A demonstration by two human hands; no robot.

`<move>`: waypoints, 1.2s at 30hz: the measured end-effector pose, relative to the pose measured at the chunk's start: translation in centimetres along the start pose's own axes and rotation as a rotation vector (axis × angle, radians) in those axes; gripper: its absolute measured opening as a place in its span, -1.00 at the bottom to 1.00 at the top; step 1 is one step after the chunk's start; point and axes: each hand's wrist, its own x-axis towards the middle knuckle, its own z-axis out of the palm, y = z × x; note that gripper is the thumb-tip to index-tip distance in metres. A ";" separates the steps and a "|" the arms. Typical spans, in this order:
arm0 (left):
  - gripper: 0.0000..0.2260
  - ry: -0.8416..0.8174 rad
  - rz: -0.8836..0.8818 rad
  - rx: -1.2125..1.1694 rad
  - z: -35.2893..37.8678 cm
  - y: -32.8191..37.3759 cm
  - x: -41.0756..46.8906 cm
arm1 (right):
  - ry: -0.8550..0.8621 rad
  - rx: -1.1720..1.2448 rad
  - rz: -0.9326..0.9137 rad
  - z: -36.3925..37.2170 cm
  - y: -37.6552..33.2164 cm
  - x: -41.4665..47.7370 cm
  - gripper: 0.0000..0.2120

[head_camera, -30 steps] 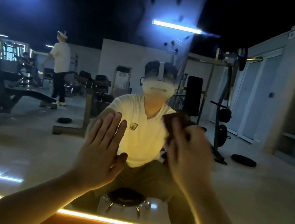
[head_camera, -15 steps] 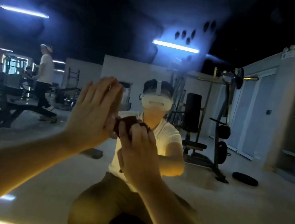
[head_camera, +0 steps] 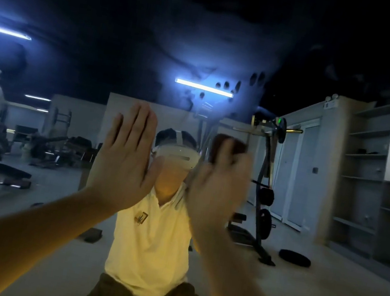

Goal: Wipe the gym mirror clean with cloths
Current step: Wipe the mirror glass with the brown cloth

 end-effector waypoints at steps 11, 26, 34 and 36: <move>-0.31 -0.021 0.037 -0.003 0.3 -0.4 -0.1 | -0.120 -0.524 -0.432 -6.6 7.3 9.7 -0.45; -0.40 -0.006 0.197 -0.050 -4.2 -4.5 2.3 | -0.351 -0.280 -0.829 -0.1 -2.9 2.7 -0.52; -0.18 -0.013 0.035 0.079 -1.5 -2.0 6.7 | -0.027 -0.502 -0.234 -9.1 10.0 14.9 -0.52; -0.17 0.000 0.040 0.068 -1.4 -2.0 6.6 | 0.053 -0.440 -0.066 -9.0 10.0 15.5 -0.59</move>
